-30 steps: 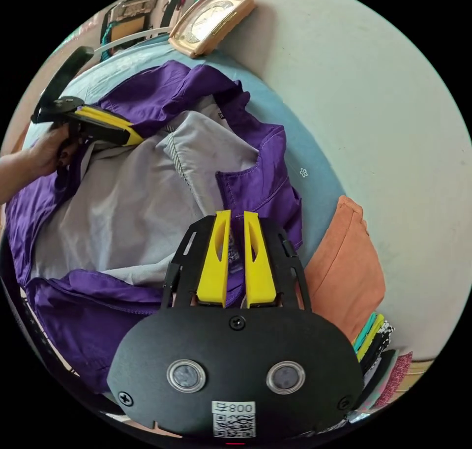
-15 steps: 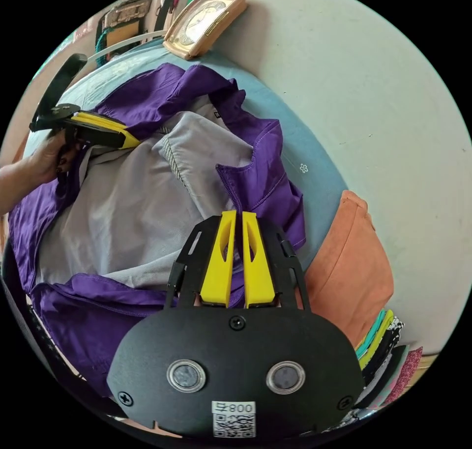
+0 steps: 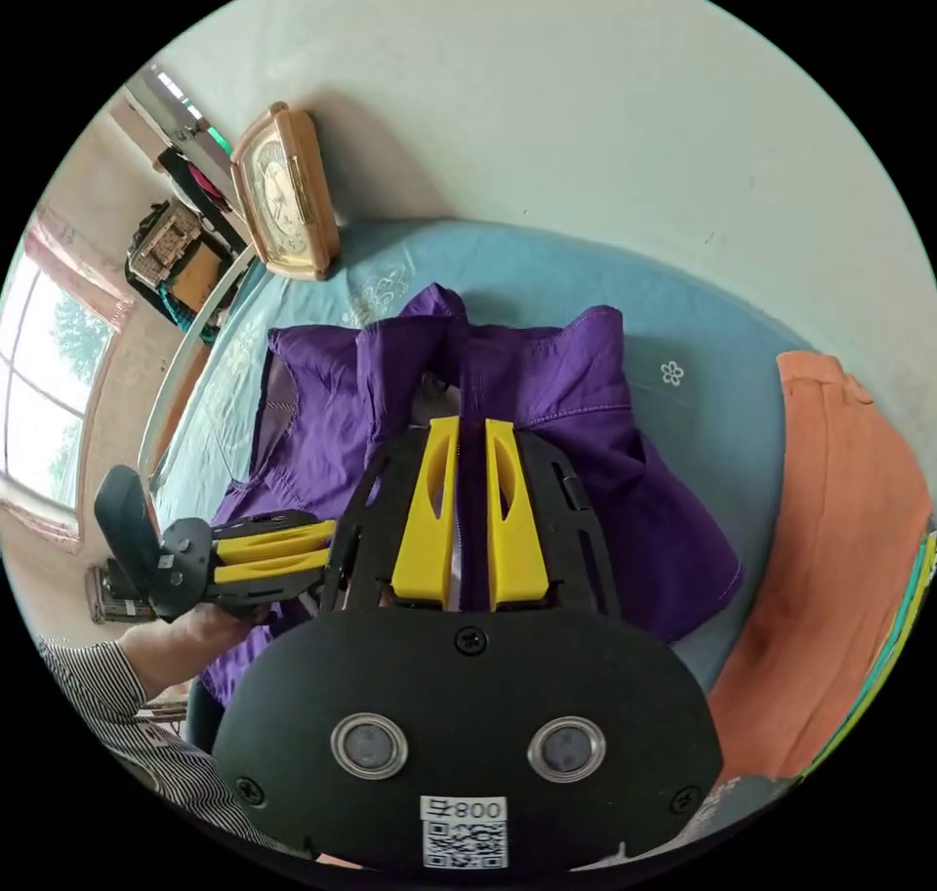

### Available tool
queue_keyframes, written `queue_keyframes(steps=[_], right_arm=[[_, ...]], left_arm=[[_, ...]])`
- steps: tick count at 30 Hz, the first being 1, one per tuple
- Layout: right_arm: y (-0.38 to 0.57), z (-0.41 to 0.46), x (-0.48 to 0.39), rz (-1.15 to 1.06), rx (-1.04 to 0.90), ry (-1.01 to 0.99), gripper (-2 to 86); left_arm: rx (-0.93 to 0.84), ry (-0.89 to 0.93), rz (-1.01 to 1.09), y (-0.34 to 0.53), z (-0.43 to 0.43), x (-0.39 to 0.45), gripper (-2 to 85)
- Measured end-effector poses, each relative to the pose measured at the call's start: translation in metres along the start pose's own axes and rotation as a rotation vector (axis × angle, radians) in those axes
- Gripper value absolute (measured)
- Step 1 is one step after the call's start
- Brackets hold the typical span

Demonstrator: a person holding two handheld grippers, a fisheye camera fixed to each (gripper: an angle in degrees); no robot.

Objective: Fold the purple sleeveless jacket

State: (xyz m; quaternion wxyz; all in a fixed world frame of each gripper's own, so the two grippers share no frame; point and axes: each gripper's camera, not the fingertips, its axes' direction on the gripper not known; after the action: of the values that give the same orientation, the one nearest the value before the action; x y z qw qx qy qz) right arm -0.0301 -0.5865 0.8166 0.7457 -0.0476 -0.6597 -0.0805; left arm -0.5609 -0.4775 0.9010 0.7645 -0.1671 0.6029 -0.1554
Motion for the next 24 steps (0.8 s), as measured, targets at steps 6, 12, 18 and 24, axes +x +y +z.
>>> queue_keyframes(steps=[6,12,18,24], right_arm=[[0.028,-0.047,-0.035,-0.109,0.184,-0.011,8.9],[0.013,-0.005,-0.042,-0.091,0.059,-0.061,11.0],[0.006,0.03,-0.038,-0.032,-0.052,0.031,6.8],[-0.004,-0.023,-0.054,-0.141,0.141,-0.237,2.3]], left_arm=[[0.072,-0.054,-0.083,0.079,-0.08,-0.013,7.5],[0.046,-0.323,-0.304,0.135,-0.136,-0.053,9.5],[-0.035,-0.182,-0.452,0.161,-0.13,-0.086,2.4],[0.294,-0.368,-0.38,0.178,-0.208,-0.049,1.0]])
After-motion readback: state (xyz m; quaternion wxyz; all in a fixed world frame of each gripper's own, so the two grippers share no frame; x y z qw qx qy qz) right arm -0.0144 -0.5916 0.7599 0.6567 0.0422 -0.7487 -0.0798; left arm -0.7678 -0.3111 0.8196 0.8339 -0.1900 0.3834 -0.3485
